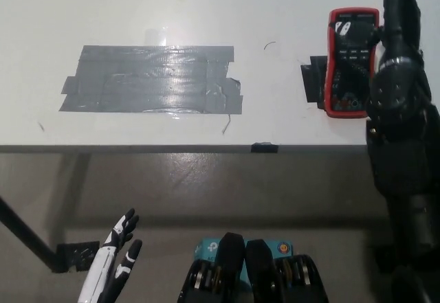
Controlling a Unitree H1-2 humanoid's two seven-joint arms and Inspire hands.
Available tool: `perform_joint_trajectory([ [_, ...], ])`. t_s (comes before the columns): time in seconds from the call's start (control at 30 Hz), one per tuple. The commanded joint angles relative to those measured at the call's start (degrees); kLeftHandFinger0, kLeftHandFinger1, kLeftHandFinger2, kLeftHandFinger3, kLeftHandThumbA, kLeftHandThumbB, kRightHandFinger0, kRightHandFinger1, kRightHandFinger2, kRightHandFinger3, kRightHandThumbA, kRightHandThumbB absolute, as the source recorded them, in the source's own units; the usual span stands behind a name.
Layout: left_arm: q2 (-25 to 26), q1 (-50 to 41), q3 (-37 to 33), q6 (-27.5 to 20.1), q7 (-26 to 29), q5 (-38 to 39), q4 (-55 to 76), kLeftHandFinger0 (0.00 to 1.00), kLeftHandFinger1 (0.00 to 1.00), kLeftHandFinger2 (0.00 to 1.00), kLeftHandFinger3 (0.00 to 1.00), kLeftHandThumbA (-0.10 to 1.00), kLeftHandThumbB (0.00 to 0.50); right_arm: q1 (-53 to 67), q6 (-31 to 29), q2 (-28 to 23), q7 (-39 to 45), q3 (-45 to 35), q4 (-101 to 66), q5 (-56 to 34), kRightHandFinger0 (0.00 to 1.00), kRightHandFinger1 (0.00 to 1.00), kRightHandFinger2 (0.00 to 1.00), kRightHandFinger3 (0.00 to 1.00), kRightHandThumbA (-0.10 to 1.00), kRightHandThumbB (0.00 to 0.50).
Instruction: The robot first picks the multimeter with right hand and then unfolds the black stand on the back of it using left hand
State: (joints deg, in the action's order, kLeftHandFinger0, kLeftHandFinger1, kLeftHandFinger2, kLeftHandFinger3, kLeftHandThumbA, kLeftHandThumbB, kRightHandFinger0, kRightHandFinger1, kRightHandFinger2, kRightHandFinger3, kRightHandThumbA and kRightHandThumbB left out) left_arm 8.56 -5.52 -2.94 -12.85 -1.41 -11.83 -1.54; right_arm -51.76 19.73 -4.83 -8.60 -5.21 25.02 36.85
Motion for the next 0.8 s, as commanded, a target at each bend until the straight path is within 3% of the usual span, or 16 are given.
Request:
perform_joint_trajectory([
  [0.0, 0.5, -0.1, 0.1, -2.3, 0.7, -0.5, 2.0, 1.00, 1.00, 1.00, 1.00, 0.95, 0.147, -6.3, 3.3, -0.9, -3.5, -0.5, 3.7, -2.4, 1.00, 1.00, 1.00, 1.00, 1.00, 0.401],
  [0.2, 0.8, 0.3, 0.0, -2.6, 0.4, -0.7, 1.6, 1.00, 1.00, 1.00, 1.00, 0.93, 0.137, -8.5, 3.2, -0.6, -5.8, -1.3, 9.6, -5.2, 1.00, 1.00, 1.00, 1.00, 1.00, 0.404],
  [0.6, 1.2, 0.0, -0.2, -2.5, -0.3, -0.4, 1.9, 1.00, 1.00, 1.00, 1.00, 0.92, 0.129, -10.0, 1.2, 0.2, -8.2, -3.4, 16.7, -12.0, 1.00, 1.00, 1.00, 1.00, 1.00, 0.351],
  [0.77, 1.2, 0.0, -0.1, -2.6, -0.3, 0.1, 1.9, 1.00, 1.00, 1.00, 1.00, 0.91, 0.128, -10.2, -0.5, 0.0, -10.1, -2.6, 19.5, -13.1, 1.00, 1.00, 1.00, 1.00, 1.00, 0.376],
])
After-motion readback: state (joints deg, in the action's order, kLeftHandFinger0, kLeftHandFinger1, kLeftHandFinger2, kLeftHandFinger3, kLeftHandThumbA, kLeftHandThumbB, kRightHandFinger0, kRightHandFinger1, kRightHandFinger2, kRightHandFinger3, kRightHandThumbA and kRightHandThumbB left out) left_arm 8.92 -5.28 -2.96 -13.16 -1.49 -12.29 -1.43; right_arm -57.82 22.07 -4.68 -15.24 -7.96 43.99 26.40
